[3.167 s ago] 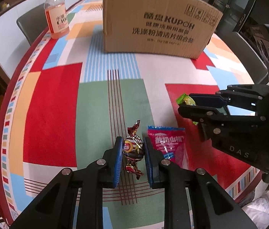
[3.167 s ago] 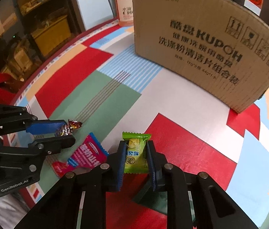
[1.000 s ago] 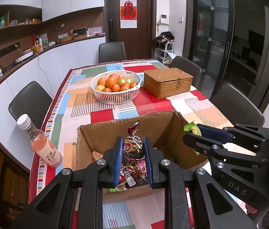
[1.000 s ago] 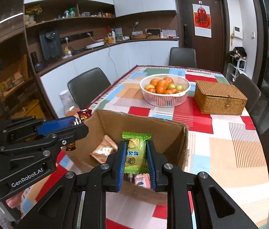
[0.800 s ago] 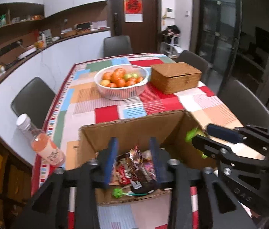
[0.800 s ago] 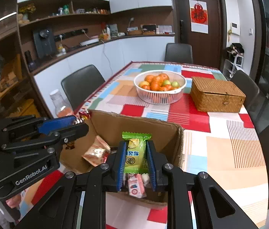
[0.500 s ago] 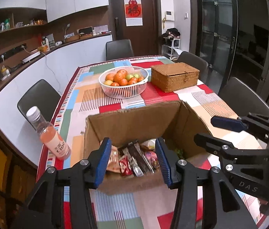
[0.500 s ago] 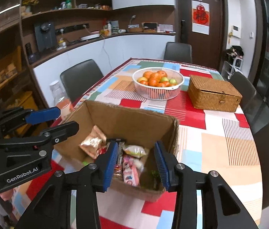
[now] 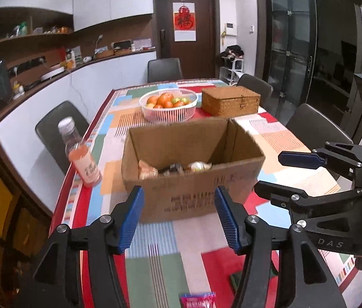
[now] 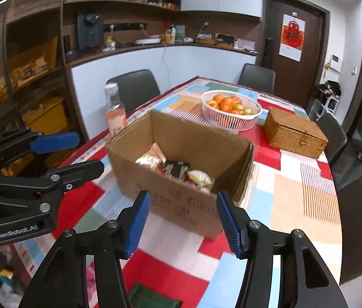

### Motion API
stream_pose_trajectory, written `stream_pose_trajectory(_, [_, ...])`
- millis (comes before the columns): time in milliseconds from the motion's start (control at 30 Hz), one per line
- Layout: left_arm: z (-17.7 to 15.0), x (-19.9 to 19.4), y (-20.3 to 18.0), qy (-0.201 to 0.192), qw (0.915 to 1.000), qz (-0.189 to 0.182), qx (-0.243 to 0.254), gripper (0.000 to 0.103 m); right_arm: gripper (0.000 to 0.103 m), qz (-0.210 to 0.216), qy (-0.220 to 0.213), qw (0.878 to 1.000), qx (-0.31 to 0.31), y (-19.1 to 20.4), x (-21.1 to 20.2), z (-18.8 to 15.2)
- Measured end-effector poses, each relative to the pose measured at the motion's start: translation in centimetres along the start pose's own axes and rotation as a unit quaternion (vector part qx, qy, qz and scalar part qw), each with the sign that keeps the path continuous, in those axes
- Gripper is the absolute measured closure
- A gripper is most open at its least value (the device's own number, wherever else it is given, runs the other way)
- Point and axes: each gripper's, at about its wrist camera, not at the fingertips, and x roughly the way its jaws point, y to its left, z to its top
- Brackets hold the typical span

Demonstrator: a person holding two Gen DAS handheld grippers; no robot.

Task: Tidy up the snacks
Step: 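Move both tools down to the pink bag and dark green bar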

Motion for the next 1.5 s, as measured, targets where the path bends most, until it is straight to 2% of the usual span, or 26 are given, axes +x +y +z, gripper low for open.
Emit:
stream_pose_trajectory(200, [-3.8,-0.2,0.0,0.046,0.9989,-0.004,-0.013,0.047,0.048,0.017,0.056,0.997,-0.050,2.3,0.5,-2.4])
stream_pose_trajectory(500, [-8.6,1.2,-0.4,0.124,0.9917,-0.017,-0.031,0.047,0.048,0.038,0.137,0.982,-0.122,4.9,2.0,-6.2])
stream_pose_trajectory(667, [-11.0,2.1,-1.2,0.166,0.9856,-0.021,-0.026,0.046,0.048,0.050,0.187,0.969,-0.154,5.6,3.1,-8.2])
stream_pose_trajectory(700, [-11.4,2.3,-1.3,0.172,0.9846,-0.019,-0.025,0.046,0.044,0.051,0.197,0.966,-0.160,5.6,3.4,-8.6])
stream_pose_trajectory(933, [-14.1,3.5,-1.8,0.226,0.9735,-0.025,-0.023,0.045,0.042,0.064,0.274,0.935,-0.214,6.6,5.6,-11.9])
stream_pose_trajectory(1100, [-15.3,4.8,-2.1,0.257,0.9651,-0.042,-0.027,0.045,0.042,0.077,0.301,0.919,-0.244,7.4,6.7,-13.2])
stream_pose_trajectory(1200, [-15.8,5.8,-2.0,0.273,0.9604,-0.046,-0.031,0.045,0.036,0.076,0.305,0.916,-0.250,7.4,7.3,-13.3])
stream_pose_trajectory(1300, [-16.2,6.7,-1.7,0.287,0.9557,-0.049,-0.041,0.045,0.036,0.072,0.313,0.913,-0.253,7.2,8.2,-13.6])
stream_pose_trajectory(1500, [-16.5,7.7,-1.8,0.297,0.9525,-0.053,-0.040,0.045,0.036,0.081,0.323,0.910,-0.249,7.0,9.8,-14.5])
